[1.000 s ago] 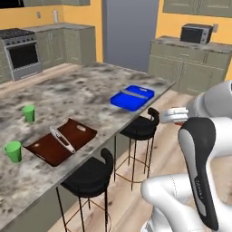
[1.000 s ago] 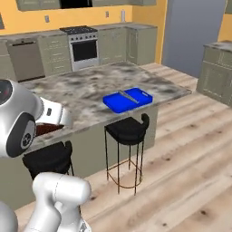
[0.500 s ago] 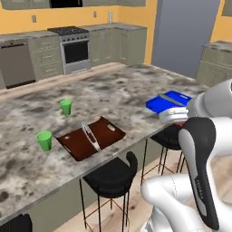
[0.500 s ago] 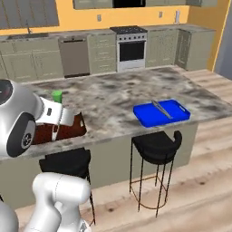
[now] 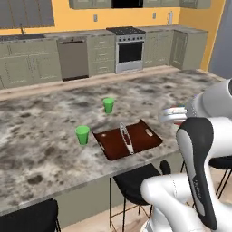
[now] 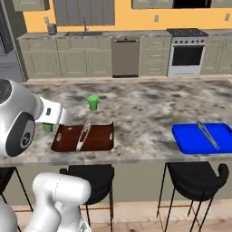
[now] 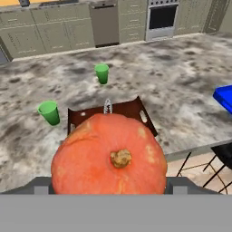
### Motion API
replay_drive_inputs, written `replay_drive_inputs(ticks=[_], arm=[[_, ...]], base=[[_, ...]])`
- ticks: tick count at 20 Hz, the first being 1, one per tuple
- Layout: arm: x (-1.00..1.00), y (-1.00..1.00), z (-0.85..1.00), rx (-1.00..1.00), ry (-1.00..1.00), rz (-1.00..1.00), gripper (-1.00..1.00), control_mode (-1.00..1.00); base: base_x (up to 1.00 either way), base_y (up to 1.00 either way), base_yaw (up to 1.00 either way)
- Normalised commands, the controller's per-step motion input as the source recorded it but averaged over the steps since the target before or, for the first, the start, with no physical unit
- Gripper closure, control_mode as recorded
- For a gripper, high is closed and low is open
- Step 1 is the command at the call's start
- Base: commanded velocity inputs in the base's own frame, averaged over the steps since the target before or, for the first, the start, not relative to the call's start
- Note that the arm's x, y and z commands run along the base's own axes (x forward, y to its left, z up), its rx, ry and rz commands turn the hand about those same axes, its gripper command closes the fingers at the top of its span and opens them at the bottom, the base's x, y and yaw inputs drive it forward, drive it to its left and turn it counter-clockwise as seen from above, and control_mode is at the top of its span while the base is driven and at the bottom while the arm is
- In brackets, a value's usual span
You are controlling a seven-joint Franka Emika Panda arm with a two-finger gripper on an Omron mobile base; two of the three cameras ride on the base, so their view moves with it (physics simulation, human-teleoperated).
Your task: Gather the carrot and squash from the fridge and place them on a tray on the dining counter. Then gather the steak and fish from the fridge and place them on the other tray.
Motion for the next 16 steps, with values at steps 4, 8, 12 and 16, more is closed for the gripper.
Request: replay_drive_inputs(ticks=[4,8,12,16], arm=[[0.00,0.00,0.00,0.00,0.00,0.00,1.00,1.00],[0.00,0.00,0.00,0.00,0.00,0.00,1.00,1.00],[0.00,0.00,0.00,0.00,0.00,0.00,1.00,1.00],[0.16,-0.08,-0.06,0.01,0.00,0.03,1.00,-1.00]], base=[[0.74,-0.18,0.46],[0.63,-0.53,0.37],[0.44,-0.43,0.23],[0.38,-0.21,0.08]])
